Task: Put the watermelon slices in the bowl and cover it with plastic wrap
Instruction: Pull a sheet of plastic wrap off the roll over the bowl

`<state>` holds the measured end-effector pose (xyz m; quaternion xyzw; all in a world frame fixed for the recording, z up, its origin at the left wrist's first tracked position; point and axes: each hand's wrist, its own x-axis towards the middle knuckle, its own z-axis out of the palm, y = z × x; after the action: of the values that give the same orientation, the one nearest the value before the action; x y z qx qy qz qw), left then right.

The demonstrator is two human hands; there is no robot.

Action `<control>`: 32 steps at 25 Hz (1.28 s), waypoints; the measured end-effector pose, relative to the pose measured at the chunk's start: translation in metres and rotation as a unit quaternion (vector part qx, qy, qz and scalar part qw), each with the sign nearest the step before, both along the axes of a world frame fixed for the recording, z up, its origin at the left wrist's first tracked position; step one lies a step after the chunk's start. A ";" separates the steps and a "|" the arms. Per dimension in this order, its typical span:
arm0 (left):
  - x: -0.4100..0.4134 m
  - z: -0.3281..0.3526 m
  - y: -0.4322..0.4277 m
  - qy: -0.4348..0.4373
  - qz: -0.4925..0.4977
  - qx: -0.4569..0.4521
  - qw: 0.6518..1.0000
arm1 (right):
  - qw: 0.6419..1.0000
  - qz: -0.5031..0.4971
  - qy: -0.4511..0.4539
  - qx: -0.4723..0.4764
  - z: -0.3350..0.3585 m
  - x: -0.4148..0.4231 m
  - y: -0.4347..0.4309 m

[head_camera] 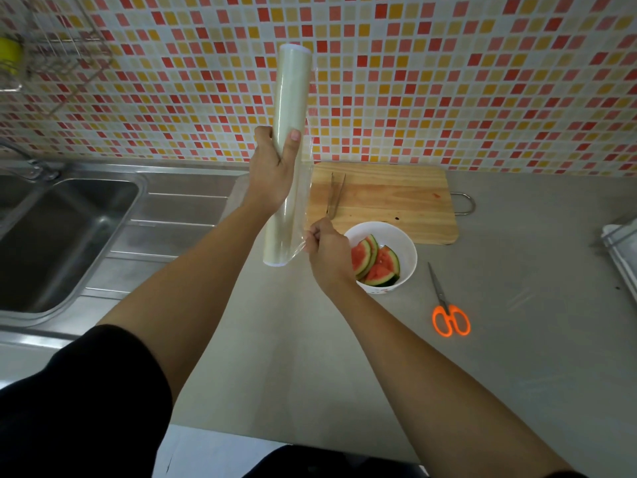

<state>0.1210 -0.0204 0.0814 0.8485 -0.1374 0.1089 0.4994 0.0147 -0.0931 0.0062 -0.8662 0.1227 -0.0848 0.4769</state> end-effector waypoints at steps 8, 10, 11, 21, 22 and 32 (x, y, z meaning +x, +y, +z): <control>0.004 0.002 0.011 0.071 -0.046 0.138 0.987 | 0.989 0.041 0.071 0.120 -0.021 -0.008 -0.012; 0.008 0.008 0.014 0.070 -0.057 0.184 0.979 | 0.972 0.045 0.090 0.210 -0.024 -0.008 -0.013; 0.009 0.013 0.015 0.071 -0.062 0.210 0.973 | 0.966 0.015 0.090 0.241 -0.024 -0.005 -0.013; -0.010 0.017 0.016 0.085 -0.091 0.244 0.962 | 0.945 -0.155 0.004 0.289 0.040 0.047 -0.002; -0.013 0.016 0.015 0.086 -0.090 0.232 0.965 | 0.942 -0.155 -0.002 0.297 0.042 0.051 -0.002; -0.027 -0.009 -0.008 0.092 -0.060 0.151 0.982 | 0.941 -0.252 -0.095 0.204 0.028 0.048 -0.032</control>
<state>0.0941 -0.0289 0.0725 0.9108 -0.1564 -0.0220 0.3813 0.0632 -0.1255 0.0342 -0.6793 0.3059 -0.2572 0.6155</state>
